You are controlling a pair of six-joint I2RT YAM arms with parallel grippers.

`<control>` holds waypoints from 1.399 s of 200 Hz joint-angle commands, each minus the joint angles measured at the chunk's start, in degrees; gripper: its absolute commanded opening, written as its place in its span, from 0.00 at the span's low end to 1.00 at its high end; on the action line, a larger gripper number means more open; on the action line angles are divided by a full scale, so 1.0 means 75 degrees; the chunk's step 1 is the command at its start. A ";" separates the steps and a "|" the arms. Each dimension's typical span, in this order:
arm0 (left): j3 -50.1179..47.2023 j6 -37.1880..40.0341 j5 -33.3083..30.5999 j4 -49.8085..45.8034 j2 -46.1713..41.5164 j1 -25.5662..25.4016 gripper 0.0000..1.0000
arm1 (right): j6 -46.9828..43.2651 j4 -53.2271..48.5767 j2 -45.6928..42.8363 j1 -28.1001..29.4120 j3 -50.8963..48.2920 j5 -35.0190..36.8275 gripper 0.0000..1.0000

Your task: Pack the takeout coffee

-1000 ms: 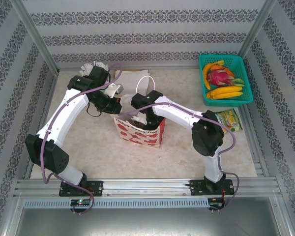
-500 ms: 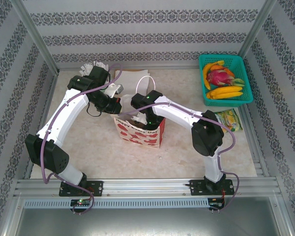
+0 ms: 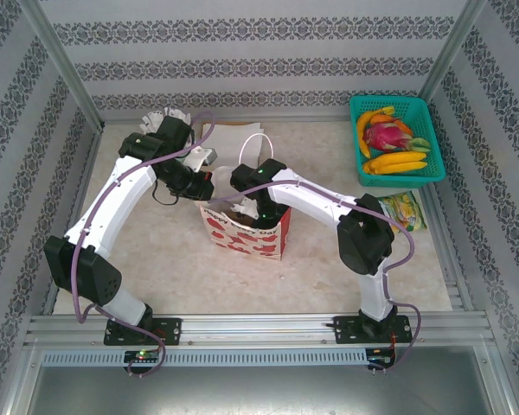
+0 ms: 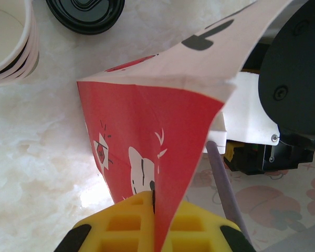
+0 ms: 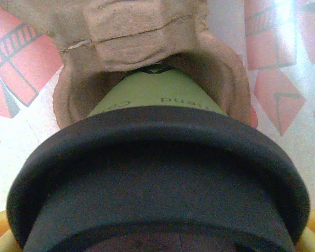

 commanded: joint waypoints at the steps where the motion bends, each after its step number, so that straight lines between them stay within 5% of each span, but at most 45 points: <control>1: 0.0030 -0.0074 0.0000 0.0055 -0.0033 0.0093 0.01 | 0.0222 0.0332 0.0412 0.0001 -0.0213 0.0143 0.74; 280: 0.0085 0.0049 -0.0105 -0.0050 -0.0078 0.0094 0.02 | -0.0065 0.0029 -0.0207 0.0151 0.0253 -0.0084 0.91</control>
